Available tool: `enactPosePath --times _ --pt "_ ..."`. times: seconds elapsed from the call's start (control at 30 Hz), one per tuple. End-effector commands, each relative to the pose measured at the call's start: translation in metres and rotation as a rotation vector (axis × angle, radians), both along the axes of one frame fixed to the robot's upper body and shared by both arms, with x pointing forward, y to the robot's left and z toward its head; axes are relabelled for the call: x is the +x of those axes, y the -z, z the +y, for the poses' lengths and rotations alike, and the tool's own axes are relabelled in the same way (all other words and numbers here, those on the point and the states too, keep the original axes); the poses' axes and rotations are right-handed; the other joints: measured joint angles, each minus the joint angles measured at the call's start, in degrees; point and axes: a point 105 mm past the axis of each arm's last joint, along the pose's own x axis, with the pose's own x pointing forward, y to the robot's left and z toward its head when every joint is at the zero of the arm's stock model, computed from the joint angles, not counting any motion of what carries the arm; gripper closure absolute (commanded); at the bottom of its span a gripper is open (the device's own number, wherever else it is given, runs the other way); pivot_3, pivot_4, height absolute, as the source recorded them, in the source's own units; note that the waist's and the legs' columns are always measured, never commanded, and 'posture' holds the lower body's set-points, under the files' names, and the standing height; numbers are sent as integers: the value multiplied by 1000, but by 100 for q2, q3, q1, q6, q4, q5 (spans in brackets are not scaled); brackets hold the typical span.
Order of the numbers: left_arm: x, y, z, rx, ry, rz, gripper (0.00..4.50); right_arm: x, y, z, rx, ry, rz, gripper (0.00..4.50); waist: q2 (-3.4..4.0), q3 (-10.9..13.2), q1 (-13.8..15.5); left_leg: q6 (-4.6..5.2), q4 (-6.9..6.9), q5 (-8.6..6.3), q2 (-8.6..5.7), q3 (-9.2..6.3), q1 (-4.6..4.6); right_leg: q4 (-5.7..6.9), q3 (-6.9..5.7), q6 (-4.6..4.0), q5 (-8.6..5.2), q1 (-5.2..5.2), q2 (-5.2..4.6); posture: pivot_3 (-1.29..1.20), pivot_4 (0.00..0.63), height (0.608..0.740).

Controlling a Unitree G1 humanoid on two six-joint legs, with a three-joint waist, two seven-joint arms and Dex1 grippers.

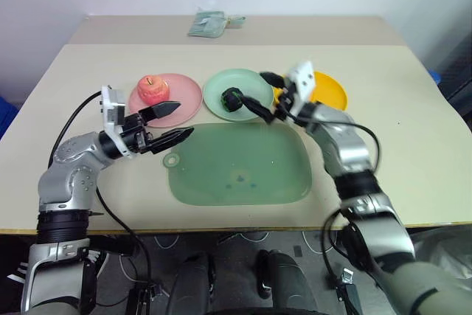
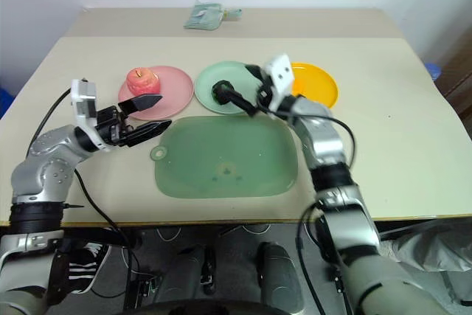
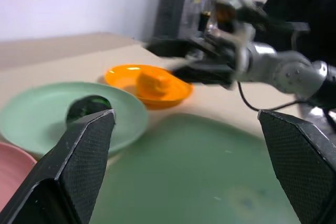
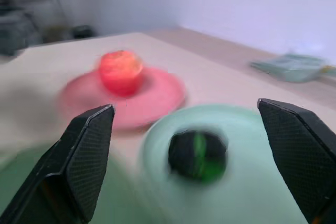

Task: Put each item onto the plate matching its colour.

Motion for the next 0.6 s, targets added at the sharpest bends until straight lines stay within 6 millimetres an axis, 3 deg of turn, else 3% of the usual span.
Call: enactPosePath --times 0.03,0.2,0.37,0.5,0.6 --pt "-10 -9 -3 -1 78 -22 0 -37 -30 -14 11 -83 -80 68 1 1 -20 0 1 0 0 2 2 0 1 -1 0 0 0 0 150 740" --pt "-7 1 -3 21 142 42 0 -76 -21 -49 -98 -57 -19 68 0 0 -18 -3 2 1 6 1 22 4 3 -22 -11 6 16 0 150 740" --pt "4 4 -6 39 197 45 0 -101 -16 -77 -202 48 5 68 -1 -1 18 -3 1 1 1 3 13 -3 3 -25 -15 4 13 0 150 740" --pt "18 1 -9 55 197 14 0 -108 -5 -102 -270 183 38 68 -5 -3 88 -2 6 1 0 4 11 -7 3 -26 -15 5 10 0 150 740" --pt "25 -5 -11 53 202 -11 0 -111 -9 -110 -281 234 26 68 -5 -3 110 -2 7 1 -1 5 11 -7 3 -27 -16 4 10 0 150 740"
